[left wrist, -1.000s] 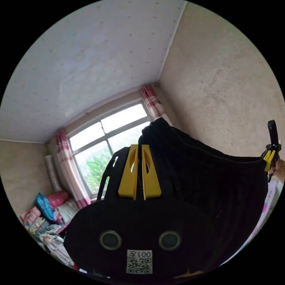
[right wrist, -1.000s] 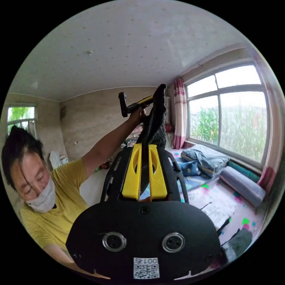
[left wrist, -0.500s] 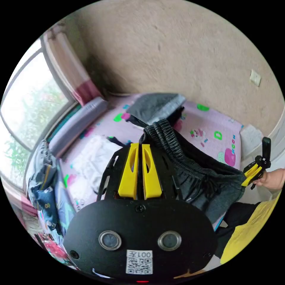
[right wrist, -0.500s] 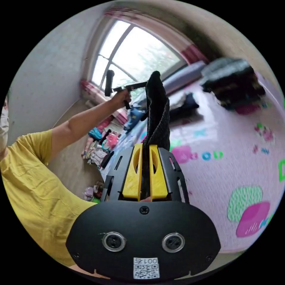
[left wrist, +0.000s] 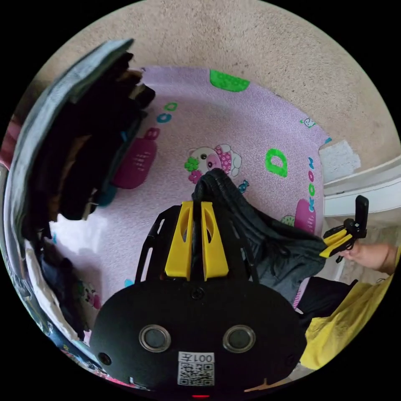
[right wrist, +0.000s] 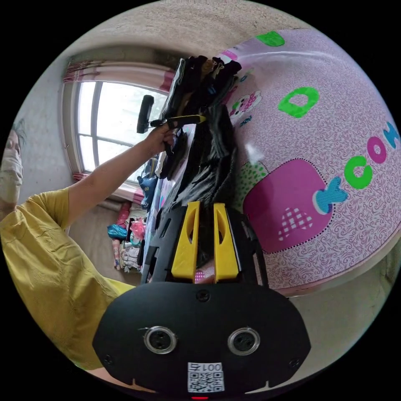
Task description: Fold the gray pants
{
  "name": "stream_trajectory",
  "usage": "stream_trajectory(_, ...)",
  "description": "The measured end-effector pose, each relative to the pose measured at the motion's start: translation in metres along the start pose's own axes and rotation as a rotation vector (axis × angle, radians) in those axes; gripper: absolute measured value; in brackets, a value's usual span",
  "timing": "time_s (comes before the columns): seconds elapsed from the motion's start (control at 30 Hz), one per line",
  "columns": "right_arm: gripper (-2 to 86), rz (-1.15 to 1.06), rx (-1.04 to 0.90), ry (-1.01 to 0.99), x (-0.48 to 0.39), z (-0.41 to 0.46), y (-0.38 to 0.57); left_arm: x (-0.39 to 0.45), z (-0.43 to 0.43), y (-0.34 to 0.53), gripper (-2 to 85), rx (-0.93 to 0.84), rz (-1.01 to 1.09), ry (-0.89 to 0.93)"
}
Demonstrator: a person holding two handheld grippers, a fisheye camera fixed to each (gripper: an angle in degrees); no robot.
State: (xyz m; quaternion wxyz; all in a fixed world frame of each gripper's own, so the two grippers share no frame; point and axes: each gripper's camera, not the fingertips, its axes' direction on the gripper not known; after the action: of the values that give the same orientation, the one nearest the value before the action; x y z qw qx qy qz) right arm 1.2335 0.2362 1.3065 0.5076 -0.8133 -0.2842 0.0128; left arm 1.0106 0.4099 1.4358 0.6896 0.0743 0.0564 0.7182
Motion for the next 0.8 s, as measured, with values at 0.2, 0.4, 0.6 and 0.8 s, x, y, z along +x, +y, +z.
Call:
stream_trajectory(0.2,9.2,-0.01,0.052,0.047,0.004,0.002,-0.011,-0.067,-0.001,0.027,1.0,0.045,-0.119,0.078)
stream_trajectory(0.4,5.3,-0.17,0.119,0.141,-0.03,0.002,-0.048,-0.118,-0.037,0.067,1.0,0.027,-0.081,-0.217)
stream_trajectory(0.6,1.3,-0.235,0.041,0.071,-0.067,0.063,-0.084,-0.134,-0.102,0.126,-1.2,0.119,0.108,-0.441)
stream_trajectory(0.8,0.8,-0.315,-0.06,0.015,-0.108,0.118,-0.081,-0.158,-0.207,0.274,-1.3,0.3,-0.112,-0.317)
